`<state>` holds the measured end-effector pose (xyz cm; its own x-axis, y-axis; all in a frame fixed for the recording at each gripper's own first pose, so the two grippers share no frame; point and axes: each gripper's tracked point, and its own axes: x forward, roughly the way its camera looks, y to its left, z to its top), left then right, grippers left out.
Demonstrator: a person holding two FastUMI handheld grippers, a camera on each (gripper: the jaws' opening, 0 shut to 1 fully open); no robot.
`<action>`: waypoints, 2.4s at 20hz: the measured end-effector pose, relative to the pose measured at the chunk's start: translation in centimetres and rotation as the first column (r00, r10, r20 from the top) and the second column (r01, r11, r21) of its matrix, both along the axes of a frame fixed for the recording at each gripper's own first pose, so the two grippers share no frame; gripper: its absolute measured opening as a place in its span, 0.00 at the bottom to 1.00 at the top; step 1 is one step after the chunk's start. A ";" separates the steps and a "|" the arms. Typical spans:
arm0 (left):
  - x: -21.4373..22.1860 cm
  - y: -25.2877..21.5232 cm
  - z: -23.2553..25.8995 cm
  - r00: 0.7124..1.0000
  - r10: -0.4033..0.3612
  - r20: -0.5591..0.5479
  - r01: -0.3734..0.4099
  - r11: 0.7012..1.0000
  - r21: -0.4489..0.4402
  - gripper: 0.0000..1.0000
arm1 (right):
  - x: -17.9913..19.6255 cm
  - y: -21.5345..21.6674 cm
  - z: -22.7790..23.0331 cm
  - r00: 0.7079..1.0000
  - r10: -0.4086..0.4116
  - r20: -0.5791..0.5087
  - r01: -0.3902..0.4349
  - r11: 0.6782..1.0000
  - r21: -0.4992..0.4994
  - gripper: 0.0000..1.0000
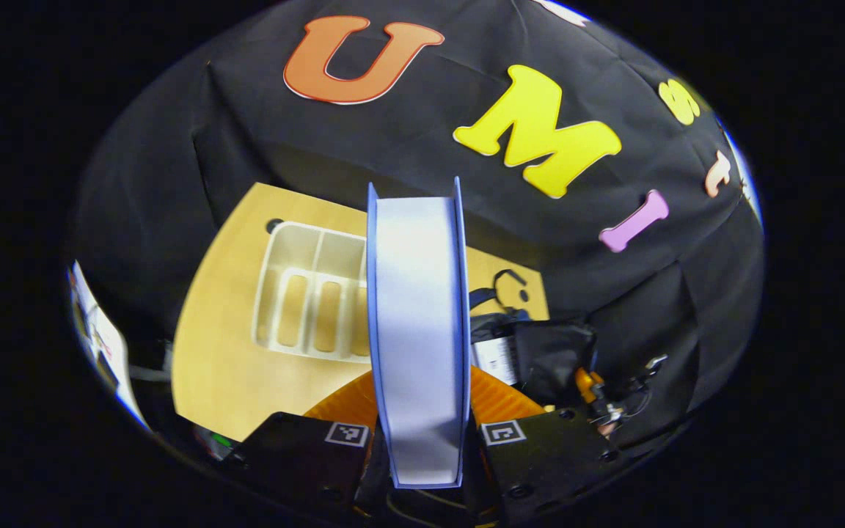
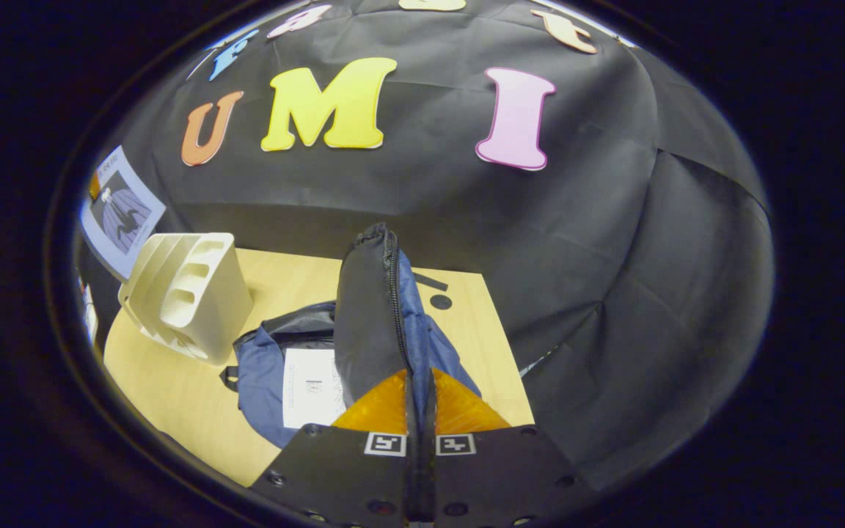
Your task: Open the schoolbag, grab two books from the bookshelf and put them into the schoolbag.
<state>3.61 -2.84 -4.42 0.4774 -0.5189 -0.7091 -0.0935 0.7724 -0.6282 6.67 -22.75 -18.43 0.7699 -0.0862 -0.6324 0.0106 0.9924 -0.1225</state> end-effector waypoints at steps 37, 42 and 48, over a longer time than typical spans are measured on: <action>-2.1 -35.4 -20.8 0.990 -0.134 -0.048 0.097 0.881 -0.463 0.43 | 1.0 -1.8 3.0 0.999 0.019 -0.034 -0.019 1.000 -0.011 0.00; -1.3 -38.5 -22.7 0.987 -0.133 -0.085 0.065 0.834 -0.547 0.39 | 1.4 -1.2 3.1 0.999 0.036 -0.039 -0.036 0.999 -0.022 0.00; -0.5 -41.1 -24.6 0.985 -0.142 -0.095 0.054 0.785 -0.617 0.39 | 1.6 -1.1 2.9 0.998 0.038 -0.045 -0.039 0.999 -0.017 0.00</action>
